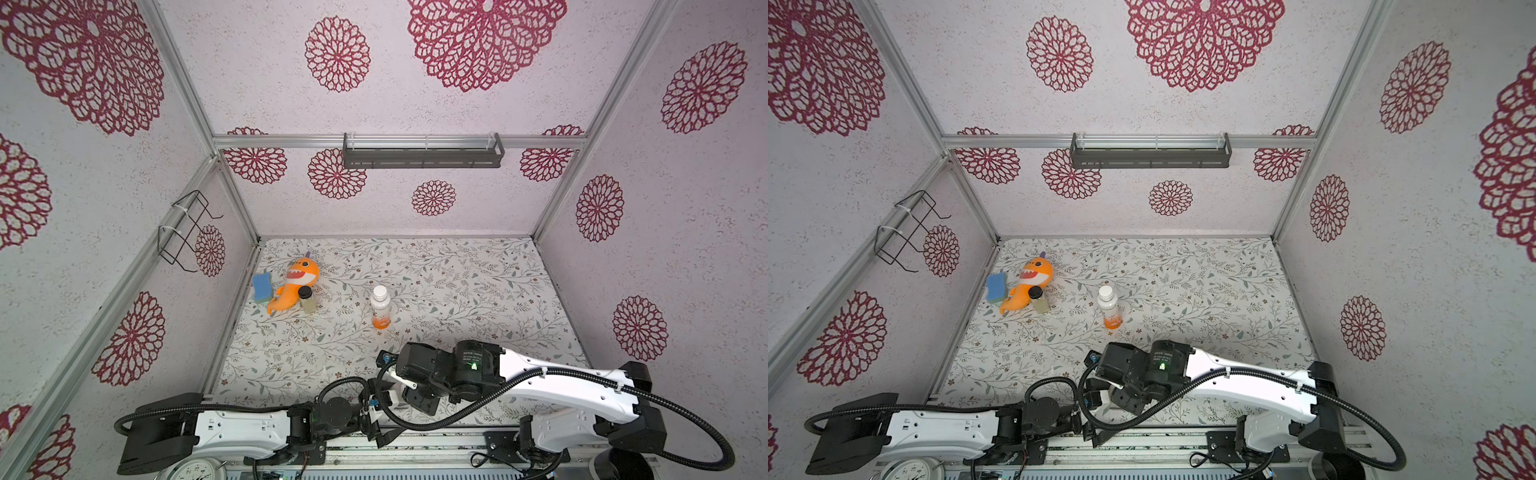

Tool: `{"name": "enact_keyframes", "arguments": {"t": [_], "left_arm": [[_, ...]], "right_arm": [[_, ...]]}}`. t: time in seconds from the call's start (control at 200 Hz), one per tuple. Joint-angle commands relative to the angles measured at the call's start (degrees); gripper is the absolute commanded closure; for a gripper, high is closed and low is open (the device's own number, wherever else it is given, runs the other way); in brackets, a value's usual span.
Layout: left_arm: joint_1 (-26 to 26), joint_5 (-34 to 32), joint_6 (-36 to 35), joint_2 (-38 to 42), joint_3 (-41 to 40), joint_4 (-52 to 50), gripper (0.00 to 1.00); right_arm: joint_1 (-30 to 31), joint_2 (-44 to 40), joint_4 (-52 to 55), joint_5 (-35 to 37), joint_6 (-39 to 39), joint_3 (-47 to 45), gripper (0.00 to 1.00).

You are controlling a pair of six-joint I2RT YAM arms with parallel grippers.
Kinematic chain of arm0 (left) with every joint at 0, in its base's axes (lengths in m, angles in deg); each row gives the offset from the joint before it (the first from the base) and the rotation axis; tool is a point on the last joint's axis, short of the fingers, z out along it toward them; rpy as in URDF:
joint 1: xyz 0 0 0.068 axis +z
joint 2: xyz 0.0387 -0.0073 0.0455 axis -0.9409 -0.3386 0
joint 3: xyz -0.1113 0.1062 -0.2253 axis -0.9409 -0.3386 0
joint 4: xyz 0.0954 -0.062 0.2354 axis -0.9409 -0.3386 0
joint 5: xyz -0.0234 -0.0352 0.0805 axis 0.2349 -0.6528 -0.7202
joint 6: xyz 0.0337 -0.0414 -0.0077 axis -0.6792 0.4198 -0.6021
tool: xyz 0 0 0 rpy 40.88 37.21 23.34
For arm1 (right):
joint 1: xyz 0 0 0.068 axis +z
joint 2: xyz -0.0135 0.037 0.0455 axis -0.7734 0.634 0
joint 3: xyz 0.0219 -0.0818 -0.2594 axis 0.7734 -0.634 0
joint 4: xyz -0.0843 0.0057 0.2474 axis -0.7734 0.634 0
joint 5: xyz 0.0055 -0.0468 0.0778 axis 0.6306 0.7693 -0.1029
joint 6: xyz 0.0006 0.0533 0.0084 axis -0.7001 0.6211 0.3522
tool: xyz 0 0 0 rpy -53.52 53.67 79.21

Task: Screw on the bottle caps
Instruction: Place the plastic bottle at the center of the table.

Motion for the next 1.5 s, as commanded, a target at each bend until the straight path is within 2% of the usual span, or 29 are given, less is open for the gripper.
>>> {"name": "enact_keyframes", "arguments": {"t": [0.0,0.135,0.32,0.47,0.891,1.321,1.496], "left_arm": [[-0.1,-4.1,-0.7,2.2,0.0,1.8,0.01],[-0.2,-10.8,-0.9,2.7,0.2,1.1,0.01],[-0.1,-24.9,-0.2,1.0,2.1,-1.8,0.01],[0.5,-29.7,0.9,0.2,2.7,-2.5,0.01],[2.7,-31.1,3.9,1.0,3.5,-6.1,0.01],[2.9,-30.5,4.2,1.1,3.6,-6.4,0.01],[3.1,-30.4,4.1,0.5,3.8,-6.6,0.01]], "right_arm": [[-7.1,-2.0,4.7,6.7,-1.4,2.5,0.78],[-13.5,-1.2,6.4,6.8,-4.9,4.8,0.78],[-22.1,2.9,5.8,6.9,-9.7,7.3,0.78],[-28.2,7.8,4.3,4.9,-13.7,11.2,0.77],[-38.3,22.5,7.3,-1.2,-17.9,24.5,0.73],[-40.7,26.7,6.9,-1.9,-17.9,25.8,0.71],[-40.8,27.4,6.9,-1.7,-17.9,26.0,0.66]]}}
